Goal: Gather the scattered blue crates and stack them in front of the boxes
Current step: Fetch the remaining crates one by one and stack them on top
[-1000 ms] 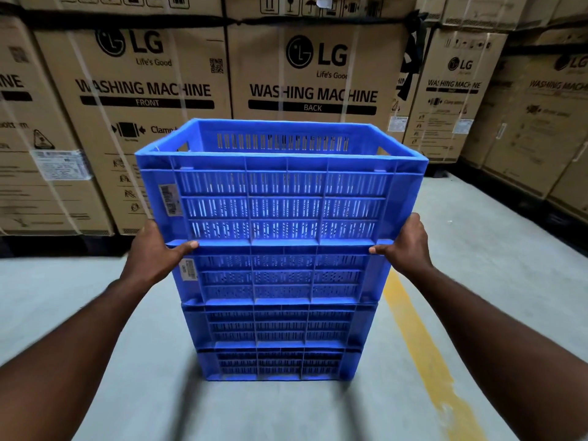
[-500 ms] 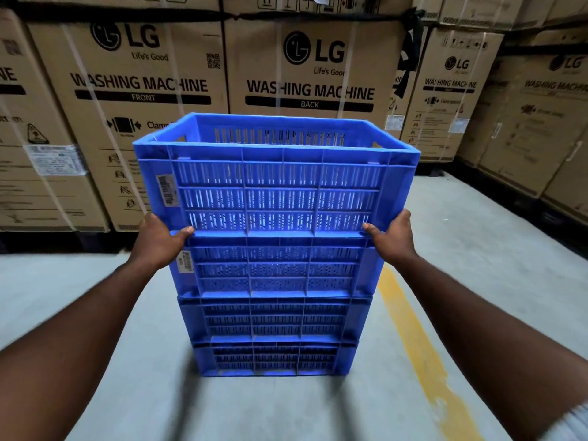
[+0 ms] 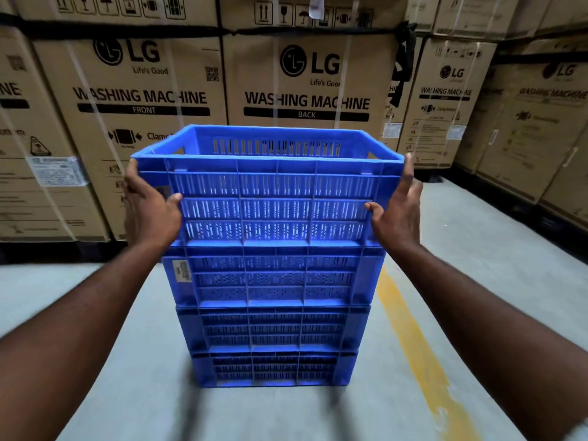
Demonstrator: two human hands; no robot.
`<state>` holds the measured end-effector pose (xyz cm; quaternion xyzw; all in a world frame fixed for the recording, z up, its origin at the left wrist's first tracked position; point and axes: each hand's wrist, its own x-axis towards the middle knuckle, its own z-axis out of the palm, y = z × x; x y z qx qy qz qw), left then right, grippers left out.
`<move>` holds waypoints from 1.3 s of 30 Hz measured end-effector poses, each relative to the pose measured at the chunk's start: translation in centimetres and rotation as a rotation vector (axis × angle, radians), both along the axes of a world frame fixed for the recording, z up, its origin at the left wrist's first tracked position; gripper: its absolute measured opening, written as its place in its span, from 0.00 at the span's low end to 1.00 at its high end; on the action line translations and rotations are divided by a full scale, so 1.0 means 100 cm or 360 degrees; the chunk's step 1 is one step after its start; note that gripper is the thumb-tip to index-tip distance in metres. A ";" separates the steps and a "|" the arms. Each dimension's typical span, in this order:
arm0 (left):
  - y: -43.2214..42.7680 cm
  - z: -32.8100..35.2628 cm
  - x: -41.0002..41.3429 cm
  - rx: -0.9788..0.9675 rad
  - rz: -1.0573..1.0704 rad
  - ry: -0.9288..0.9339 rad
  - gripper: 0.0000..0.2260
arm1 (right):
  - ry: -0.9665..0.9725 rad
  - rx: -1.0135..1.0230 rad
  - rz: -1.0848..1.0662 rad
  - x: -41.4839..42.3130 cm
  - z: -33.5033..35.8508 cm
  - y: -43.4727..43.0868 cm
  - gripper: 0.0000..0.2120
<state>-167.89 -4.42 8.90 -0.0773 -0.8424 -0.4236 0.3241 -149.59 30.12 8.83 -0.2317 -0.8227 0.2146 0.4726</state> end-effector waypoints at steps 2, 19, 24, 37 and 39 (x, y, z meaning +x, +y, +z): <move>-0.001 0.004 -0.004 -0.0008 -0.0021 -0.0013 0.35 | -0.0073 0.0014 0.0017 -0.002 0.005 0.004 0.49; -0.004 0.019 -0.010 -0.0666 -0.0086 0.0312 0.35 | -0.0552 0.0700 -0.0207 -0.011 0.014 0.001 0.47; 0.000 0.020 -0.012 -0.0601 -0.0106 0.0322 0.33 | -0.0552 0.0686 -0.0225 -0.016 0.014 0.002 0.48; 0.009 0.029 0.019 -0.0649 -0.0063 0.0102 0.32 | -0.0730 0.0608 -0.0253 0.001 0.017 -0.016 0.50; 0.025 0.042 0.040 -0.0894 -0.0211 0.0042 0.34 | -0.0834 0.0570 -0.0218 0.008 0.027 -0.025 0.49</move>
